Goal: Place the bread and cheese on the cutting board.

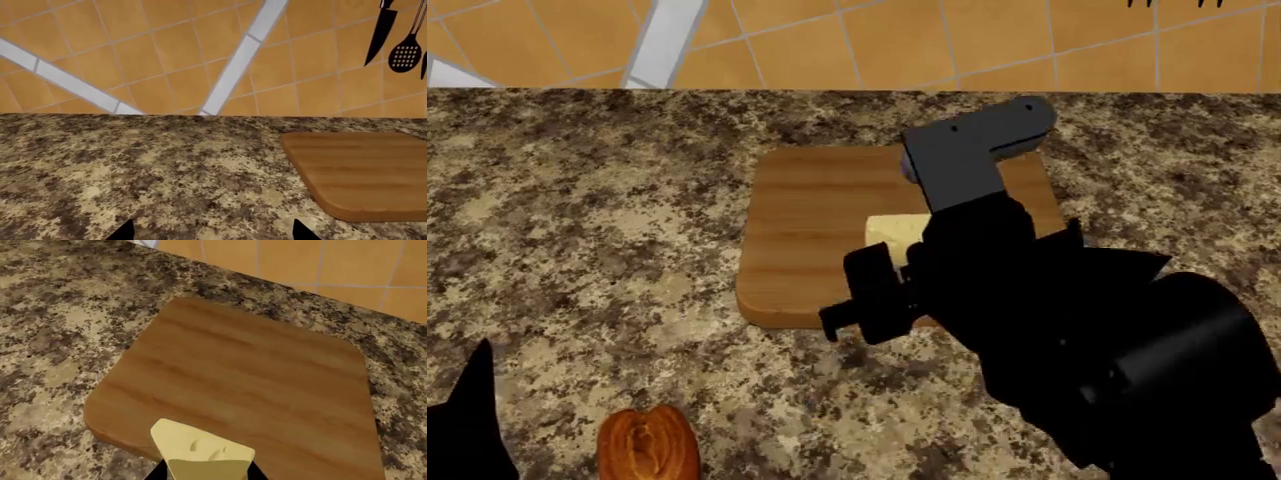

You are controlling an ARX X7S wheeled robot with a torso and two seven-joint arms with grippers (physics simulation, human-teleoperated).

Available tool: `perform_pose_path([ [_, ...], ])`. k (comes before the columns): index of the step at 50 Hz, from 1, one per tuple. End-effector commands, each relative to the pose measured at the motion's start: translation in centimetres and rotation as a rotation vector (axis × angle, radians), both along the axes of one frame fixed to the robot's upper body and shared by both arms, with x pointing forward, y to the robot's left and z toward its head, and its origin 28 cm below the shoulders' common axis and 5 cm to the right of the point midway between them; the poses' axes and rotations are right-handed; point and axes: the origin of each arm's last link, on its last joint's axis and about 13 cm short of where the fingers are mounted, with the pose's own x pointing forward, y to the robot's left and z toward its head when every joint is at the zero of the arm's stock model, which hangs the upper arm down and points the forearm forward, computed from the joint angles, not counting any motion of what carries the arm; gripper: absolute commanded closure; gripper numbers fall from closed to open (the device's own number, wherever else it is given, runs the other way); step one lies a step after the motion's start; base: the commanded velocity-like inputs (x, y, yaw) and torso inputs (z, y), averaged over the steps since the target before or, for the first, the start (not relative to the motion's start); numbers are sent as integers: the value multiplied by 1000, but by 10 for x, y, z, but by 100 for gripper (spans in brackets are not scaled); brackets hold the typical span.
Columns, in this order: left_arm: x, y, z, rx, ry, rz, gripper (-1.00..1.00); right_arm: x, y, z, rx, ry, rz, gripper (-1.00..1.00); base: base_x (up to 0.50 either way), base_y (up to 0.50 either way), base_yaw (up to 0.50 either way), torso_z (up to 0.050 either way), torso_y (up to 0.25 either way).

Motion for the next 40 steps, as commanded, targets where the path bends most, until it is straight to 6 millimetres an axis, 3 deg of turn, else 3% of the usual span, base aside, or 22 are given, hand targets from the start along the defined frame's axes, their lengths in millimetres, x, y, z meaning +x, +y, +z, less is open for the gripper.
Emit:
perform_pose_path([
  [1, 1, 4, 0, -28, -10, 3, -100, 48, -12, 28, 11, -21, -76, 100, 0, 0, 0, 0, 0],
  [11, 2, 5, -1, -29, -14, -1, -100, 86, -16, 16, -55, 14, -134, 100, 0, 0, 0, 0, 0],
  [40, 1, 7, -2, -31, -3, 7, -100, 76, -22, -1, -177, 200, -172, 100, 0, 0, 0, 0, 0],
])
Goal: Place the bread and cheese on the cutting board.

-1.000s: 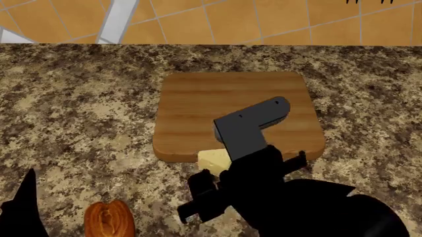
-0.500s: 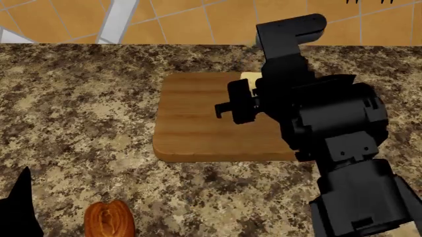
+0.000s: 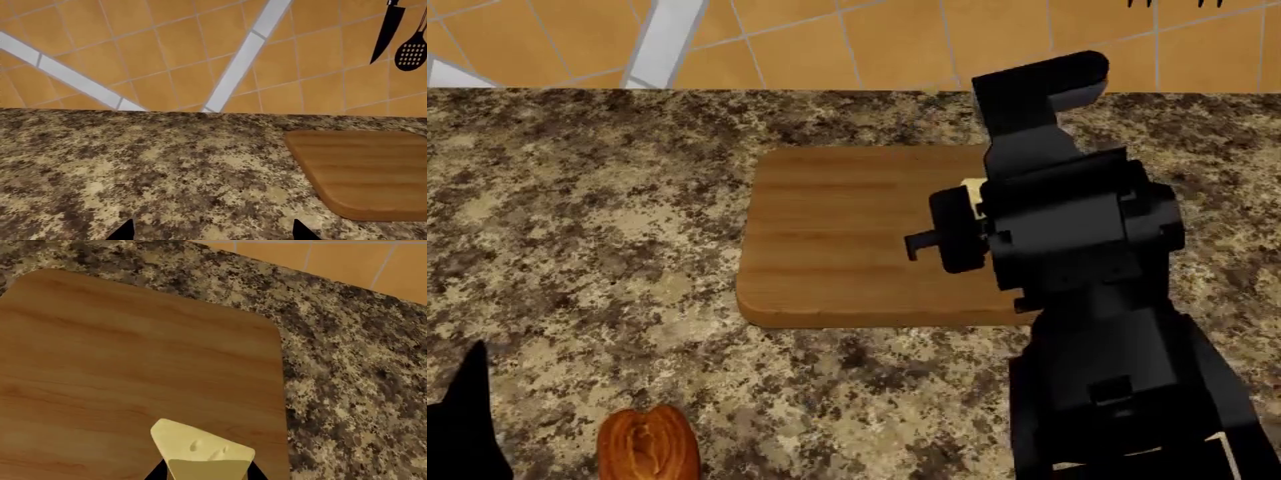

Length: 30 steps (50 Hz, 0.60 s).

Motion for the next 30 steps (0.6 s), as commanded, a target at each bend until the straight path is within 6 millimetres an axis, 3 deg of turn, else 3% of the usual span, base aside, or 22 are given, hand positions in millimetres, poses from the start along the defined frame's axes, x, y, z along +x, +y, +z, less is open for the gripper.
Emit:
perform_pose_path([
  [1, -1, 4, 1, -24, -12, 0, -100, -3, 6, -1, -57, 96, 50, 100, 0, 0, 0, 0, 0],
  [17, 0, 6, 0, -29, -8, 10, -100, -4, 10, 0, -62, 110, 61, 100, 0, 0, 0, 0, 0],
  [18, 0, 6, 0, -28, -8, 10, -100, -4, 10, 0, -61, 109, 62, -100, 0, 0, 0, 0, 0],
  [30, -1, 7, 2, -29, -10, 12, -100, -2, 8, 4, -58, 85, 63, -100, 0, 0, 0, 0, 0],
])
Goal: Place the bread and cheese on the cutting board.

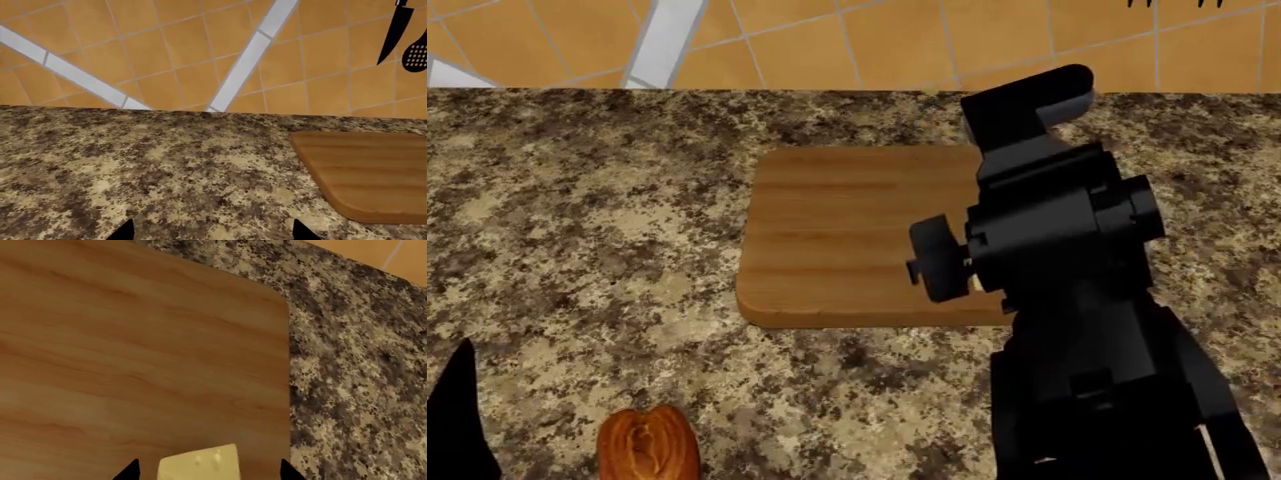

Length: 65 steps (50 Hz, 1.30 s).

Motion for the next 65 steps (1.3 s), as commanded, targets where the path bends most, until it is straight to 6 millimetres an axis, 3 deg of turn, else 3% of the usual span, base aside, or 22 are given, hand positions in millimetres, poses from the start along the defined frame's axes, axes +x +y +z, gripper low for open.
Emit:
perform_pose_path([
  [1, 0, 3, 0, -22, -13, -1, -100, 2, 7, 6, 19, -11, 43, -100, 0, 0, 0, 0, 0],
  [18, -2, 0, 2, -23, -15, -9, -100, 5, 1, 38, 12, -178, 80, -100, 0, 0, 0, 0, 0],
  [21, -2, 0, 3, -22, -17, -9, -100, -17, -1, 34, 51, -179, 86, -100, 0, 0, 0, 0, 0],
  [22, -2, 0, 3, -22, -17, -8, -100, -25, 4, 45, 45, -249, 123, -100, 0, 0, 0, 0, 0],
  [29, -2, 0, 1, -12, -4, -8, -100, -91, 15, 68, 85, -378, 229, -100, 0, 0, 0, 0, 0],
  [33, -1, 0, -1, 15, 6, 0, -100, -110, 10, 75, 41, -453, 185, -100, 0, 0, 0, 0, 0],
  [36, -1, 1, 0, 13, 4, 2, -100, -128, 31, 73, 31, -475, 180, -100, 0, 0, 0, 0, 0],
  [40, -2, 4, 1, 14, 0, 20, -100, -165, 63, 62, 108, -388, 482, -100, 0, 0, 0, 0, 0],
  [46, -1, 6, 0, 12, -4, 31, -100, -193, 88, 48, 179, -347, 563, -100, 0, 0, 0, 0, 0],
  [56, -4, 11, 4, 24, -6, 64, -100, -214, 107, 31, 210, -310, 622, -100, 0, 0, 0, 0, 0],
  [65, -6, 14, 7, 37, -5, 90, -100, -217, 112, 14, 211, -262, 626, -100, 0, 0, 0, 0, 0],
])
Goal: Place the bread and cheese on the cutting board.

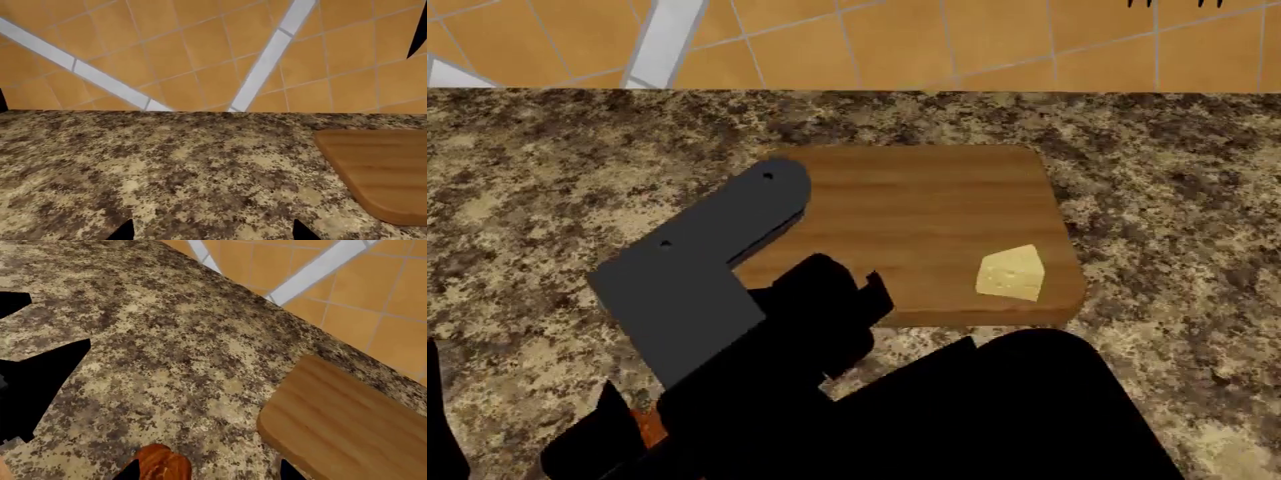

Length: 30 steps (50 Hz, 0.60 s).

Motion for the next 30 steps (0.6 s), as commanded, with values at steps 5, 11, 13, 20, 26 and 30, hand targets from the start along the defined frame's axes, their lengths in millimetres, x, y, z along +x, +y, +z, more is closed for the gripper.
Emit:
perform_pose_path([
  [5, -3, 6, 4, -11, -14, 26, -100, -18, 15, -36, 26, 85, 60, -100, 0, 0, 0, 0, 0],
  [11, -3, 7, 5, -17, -16, 19, -100, -10, 22, -49, 15, 88, 49, -100, 0, 0, 0, 0, 0],
  [13, -2, 7, 4, -20, -17, 17, -100, -10, 24, -50, 15, 94, 55, -100, 0, 0, 0, 0, 0],
  [20, -2, 8, 4, -34, -17, 14, -100, -13, 28, -57, 47, 149, 64, -100, 0, 0, 0, 0, 0],
  [26, -2, 7, 3, -33, -16, 10, -100, -12, 27, -71, 66, 177, 39, -100, 0, 0, 0, 0, 0],
  [30, -1, 7, 2, -33, -13, 8, -100, -8, 26, -77, 61, 173, 18, -100, 0, 0, 0, 0, 0],
])
